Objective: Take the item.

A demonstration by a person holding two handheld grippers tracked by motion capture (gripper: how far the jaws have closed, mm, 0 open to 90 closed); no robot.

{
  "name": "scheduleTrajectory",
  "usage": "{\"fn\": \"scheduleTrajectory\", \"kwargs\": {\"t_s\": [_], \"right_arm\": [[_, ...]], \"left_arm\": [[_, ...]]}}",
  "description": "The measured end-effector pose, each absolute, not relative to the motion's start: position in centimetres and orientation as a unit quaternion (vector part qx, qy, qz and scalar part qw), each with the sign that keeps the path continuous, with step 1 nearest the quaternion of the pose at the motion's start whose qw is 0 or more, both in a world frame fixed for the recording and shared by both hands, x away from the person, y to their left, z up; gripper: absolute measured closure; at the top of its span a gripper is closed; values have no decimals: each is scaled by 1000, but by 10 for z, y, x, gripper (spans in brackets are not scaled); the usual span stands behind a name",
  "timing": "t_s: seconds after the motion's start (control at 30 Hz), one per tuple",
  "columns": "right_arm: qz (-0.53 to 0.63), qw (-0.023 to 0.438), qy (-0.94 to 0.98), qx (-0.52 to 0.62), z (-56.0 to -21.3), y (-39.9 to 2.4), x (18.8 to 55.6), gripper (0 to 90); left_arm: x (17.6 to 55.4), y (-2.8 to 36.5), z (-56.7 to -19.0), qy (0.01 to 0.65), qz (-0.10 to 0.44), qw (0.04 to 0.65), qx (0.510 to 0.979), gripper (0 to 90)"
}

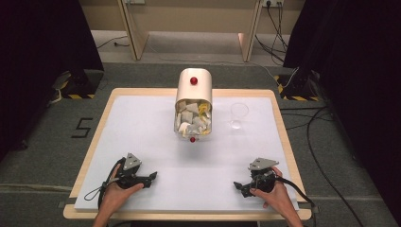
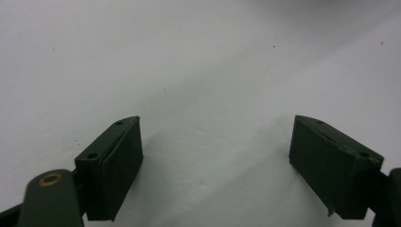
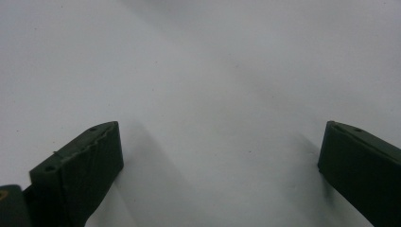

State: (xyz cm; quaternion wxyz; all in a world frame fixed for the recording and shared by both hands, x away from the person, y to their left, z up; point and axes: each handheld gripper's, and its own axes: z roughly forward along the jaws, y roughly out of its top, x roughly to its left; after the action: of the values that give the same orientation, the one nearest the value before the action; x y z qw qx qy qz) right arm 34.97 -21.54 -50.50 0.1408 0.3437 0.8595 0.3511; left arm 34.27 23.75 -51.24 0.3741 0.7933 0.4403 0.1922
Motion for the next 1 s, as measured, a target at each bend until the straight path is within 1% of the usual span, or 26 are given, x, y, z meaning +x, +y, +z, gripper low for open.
{"fn": "scheduleTrajectory", "kwargs": {"t_s": [0.13,0.2,0.23,0.27,0.3,0.37,0.4,0.43,0.53,0.6,0.7,0.77,1.0], "right_arm": [[351,142,859,344,-505,-216,350,25],[352,145,860,340,-504,-216,350,52],[360,147,859,333,-502,-217,349,183],[360,147,859,333,-502,-217,349,183],[368,146,859,325,-501,-218,349,237],[378,148,854,325,-500,-218,349,154],[379,152,852,328,-499,-218,349,162],[384,168,851,318,-495,-216,349,179],[393,172,847,314,-492,-214,349,181],[404,178,844,305,-488,-211,348,208],[409,187,840,302,-483,-207,349,221],[421,191,836,297,-478,-205,351,256],[448,196,822,291,-457,-194,361,295]], "left_arm": [[343,237,-512,440,192,374,793,170],[343,237,-512,440,192,374,793,170],[343,237,-512,440,192,374,793,170],[343,237,-512,440,192,374,793,170],[343,237,-512,440,192,374,793,170],[343,237,-512,440,192,374,793,170],[343,238,-512,440,192,374,794,170],[343,238,-512,440,192,374,794,170],[343,238,-512,440,192,374,794,170],[343,238,-512,440,192,374,794,170],[343,238,-512,440,192,374,794,170],[343,238,-512,440,192,374,794,170],[343,238,-512,440,192,374,793,170]]}}
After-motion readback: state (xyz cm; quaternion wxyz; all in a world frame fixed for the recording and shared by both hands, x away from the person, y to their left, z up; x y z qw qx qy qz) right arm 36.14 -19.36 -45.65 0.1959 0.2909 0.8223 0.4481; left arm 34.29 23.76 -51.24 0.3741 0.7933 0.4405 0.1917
